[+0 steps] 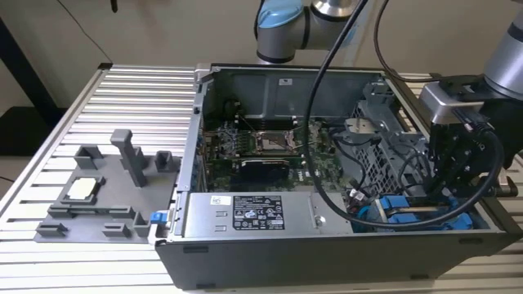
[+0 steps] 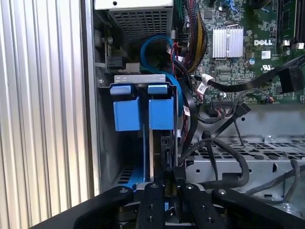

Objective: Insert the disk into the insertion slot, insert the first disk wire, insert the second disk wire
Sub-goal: 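Insert the first disk wire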

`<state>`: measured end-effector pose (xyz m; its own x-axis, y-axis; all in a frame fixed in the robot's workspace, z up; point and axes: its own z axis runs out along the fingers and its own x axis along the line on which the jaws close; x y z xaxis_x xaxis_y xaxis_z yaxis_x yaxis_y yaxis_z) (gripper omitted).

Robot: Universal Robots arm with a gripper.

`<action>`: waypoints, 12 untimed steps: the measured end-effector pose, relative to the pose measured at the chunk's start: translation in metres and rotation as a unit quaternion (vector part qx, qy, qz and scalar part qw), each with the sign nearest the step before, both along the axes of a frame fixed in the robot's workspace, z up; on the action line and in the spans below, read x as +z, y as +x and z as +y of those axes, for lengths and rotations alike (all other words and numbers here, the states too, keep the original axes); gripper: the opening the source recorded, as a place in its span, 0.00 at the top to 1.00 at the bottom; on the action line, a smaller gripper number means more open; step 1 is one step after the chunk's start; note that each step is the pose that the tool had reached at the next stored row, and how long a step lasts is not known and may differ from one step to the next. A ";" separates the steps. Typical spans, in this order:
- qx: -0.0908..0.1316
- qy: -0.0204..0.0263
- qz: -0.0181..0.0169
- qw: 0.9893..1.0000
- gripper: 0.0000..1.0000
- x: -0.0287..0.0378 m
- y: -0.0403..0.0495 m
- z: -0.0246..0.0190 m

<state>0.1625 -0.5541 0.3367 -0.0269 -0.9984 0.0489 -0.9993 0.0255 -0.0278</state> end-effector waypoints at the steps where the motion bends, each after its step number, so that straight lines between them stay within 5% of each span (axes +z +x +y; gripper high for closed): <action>1: 0.000 -0.001 0.000 1.000 0.81 -0.0014 0.0000 0.0001; 9: 0.000 0.001 0.000 1.000 0.80 -0.0036 0.0000 0.0001; 12: 0.000 0.001 0.000 1.000 0.74 0.0048 -0.0001 0.0000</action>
<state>0.1624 -0.5541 0.3415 -0.0269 -0.9985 0.0479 -0.9993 0.0256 -0.0273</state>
